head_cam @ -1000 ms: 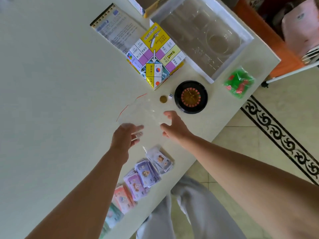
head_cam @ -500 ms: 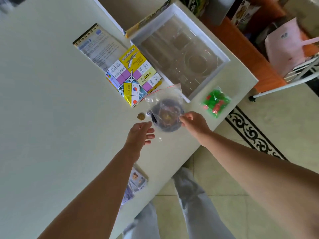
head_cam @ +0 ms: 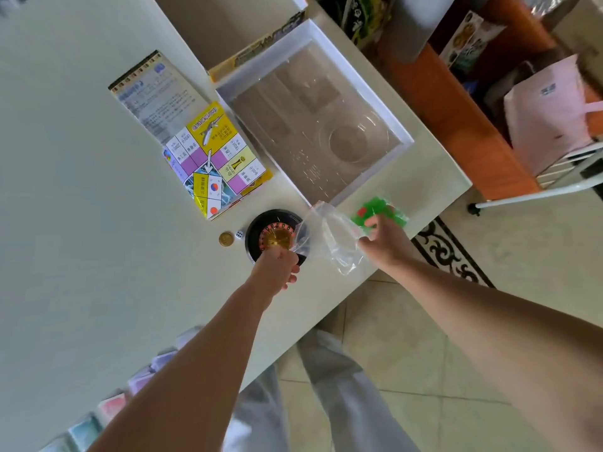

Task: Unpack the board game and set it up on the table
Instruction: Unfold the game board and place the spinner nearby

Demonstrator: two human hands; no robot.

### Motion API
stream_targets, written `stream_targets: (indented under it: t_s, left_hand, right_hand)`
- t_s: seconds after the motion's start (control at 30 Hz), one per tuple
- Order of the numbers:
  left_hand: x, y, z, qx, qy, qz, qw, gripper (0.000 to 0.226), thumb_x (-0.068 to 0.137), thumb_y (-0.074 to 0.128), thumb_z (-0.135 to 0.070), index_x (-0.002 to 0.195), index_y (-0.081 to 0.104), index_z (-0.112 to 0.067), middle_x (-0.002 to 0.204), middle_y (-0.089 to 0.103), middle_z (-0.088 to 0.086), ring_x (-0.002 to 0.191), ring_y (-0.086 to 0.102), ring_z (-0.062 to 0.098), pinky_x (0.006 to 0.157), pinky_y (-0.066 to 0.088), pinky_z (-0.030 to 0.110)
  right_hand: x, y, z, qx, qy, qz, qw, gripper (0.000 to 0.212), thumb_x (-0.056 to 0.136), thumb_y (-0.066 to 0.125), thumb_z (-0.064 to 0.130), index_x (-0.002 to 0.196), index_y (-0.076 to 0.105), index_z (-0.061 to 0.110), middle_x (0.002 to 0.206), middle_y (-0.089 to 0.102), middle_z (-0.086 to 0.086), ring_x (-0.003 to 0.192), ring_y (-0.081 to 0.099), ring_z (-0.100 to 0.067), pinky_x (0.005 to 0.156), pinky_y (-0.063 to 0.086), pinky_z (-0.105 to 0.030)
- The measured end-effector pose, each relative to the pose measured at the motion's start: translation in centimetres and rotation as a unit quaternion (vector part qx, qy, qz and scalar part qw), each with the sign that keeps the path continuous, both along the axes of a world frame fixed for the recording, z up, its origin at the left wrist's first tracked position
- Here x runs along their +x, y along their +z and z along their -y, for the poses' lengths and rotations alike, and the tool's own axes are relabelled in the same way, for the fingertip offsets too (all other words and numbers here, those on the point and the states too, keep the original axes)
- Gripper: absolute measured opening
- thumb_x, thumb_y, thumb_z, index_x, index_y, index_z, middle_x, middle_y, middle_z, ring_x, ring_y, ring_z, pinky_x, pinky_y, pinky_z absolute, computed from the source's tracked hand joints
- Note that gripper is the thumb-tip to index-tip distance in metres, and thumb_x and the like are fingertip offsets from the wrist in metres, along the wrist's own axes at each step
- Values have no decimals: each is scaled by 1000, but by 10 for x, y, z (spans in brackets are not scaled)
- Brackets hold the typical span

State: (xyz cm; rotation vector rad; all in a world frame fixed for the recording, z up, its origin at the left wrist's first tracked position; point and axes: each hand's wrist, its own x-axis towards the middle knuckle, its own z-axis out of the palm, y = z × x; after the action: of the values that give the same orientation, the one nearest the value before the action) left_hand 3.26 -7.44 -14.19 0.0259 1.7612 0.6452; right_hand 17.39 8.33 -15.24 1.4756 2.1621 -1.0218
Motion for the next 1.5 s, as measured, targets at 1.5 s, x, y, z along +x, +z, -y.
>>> stream_targets:
  t_s: [1.5]
  left_hand:
    - [-104, 74, 67, 106, 432, 105, 890, 37, 102, 36, -37, 100, 58, -9, 95, 68, 13, 83, 66, 28, 85, 51, 41]
  right_hand:
    - [-238, 97, 78, -221, -104, -249, 937, 18, 91, 45, 9, 89, 54, 25, 92, 63, 3, 78, 62, -14, 59, 54, -22]
